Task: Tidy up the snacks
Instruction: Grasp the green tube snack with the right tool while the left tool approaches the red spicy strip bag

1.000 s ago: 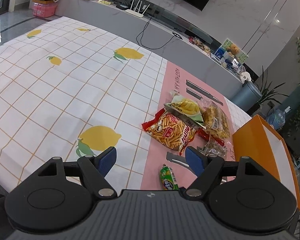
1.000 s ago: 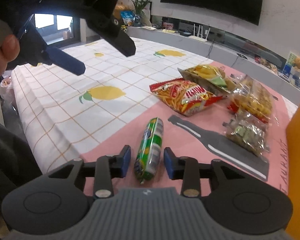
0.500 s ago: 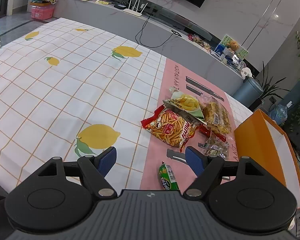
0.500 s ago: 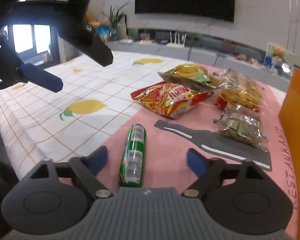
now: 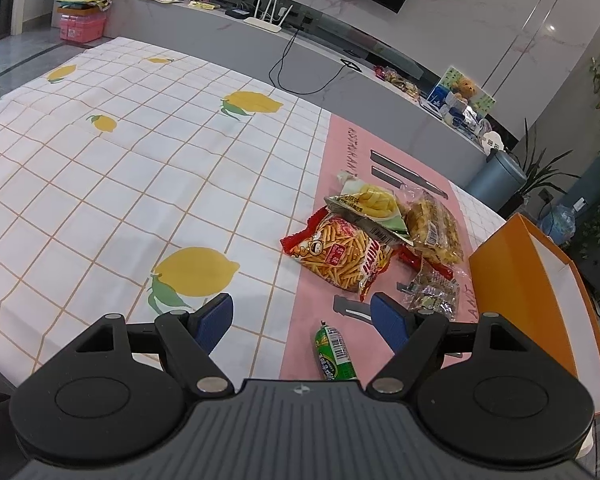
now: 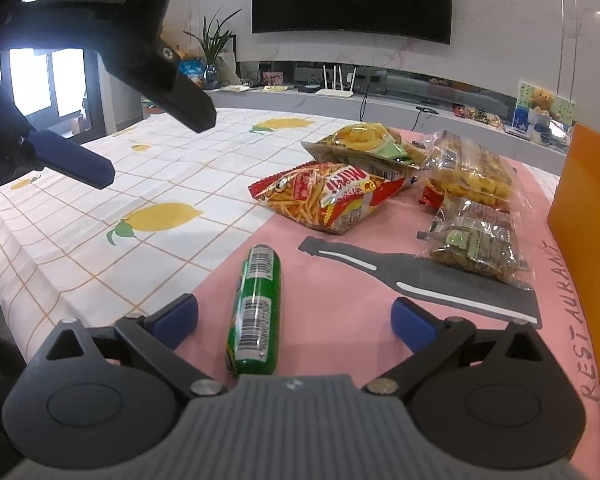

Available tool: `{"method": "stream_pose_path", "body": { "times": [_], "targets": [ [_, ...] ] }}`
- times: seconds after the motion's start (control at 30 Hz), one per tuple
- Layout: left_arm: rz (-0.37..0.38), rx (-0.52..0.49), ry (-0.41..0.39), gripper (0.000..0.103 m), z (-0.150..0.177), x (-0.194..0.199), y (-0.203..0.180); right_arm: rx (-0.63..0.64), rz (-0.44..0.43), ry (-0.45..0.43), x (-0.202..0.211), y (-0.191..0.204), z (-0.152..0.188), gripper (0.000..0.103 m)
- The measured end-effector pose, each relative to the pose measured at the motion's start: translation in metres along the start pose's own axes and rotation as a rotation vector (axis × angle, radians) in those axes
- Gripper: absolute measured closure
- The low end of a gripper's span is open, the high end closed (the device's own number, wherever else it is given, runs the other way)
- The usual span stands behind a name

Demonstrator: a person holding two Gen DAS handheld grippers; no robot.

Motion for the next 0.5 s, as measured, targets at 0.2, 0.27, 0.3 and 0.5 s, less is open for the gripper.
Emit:
{"method": "stream_pose_path", "body": {
  "times": [0.2, 0.27, 0.3, 0.5],
  "targets": [
    [-0.001, 0.002, 0.000, 0.011, 0.000, 0.000, 0.000, 0.041, -0.033, -0.086, 0.011, 0.013, 0.002, 0.053],
    [-0.003, 0.000, -0.002, 0.011, 0.000, 0.000, -0.001, 0.073, -0.034, -0.097, 0.012, 0.021, 0.001, 0.082],
    [-0.003, -0.003, -0.003, 0.011, 0.000, 0.000, -0.001, 0.096, -0.022, -0.101, 0.012, 0.025, 0.001, 0.082],
    [0.002, -0.024, -0.014, 0.011, -0.003, 0.002, -0.004, 0.104, -0.005, -0.092, 0.014, 0.019, -0.001, 0.083]
  ]
}}
Point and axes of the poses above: each gripper's, at about its wrist camera, not at the fingertips, and x roughly against the way its jaws point, y to its left, z to its underside, the point moved 8 cm from there along -x, roughly the way its jaws point, and after that the axes turned 2 degrees about -y, right-handed, at the moved point
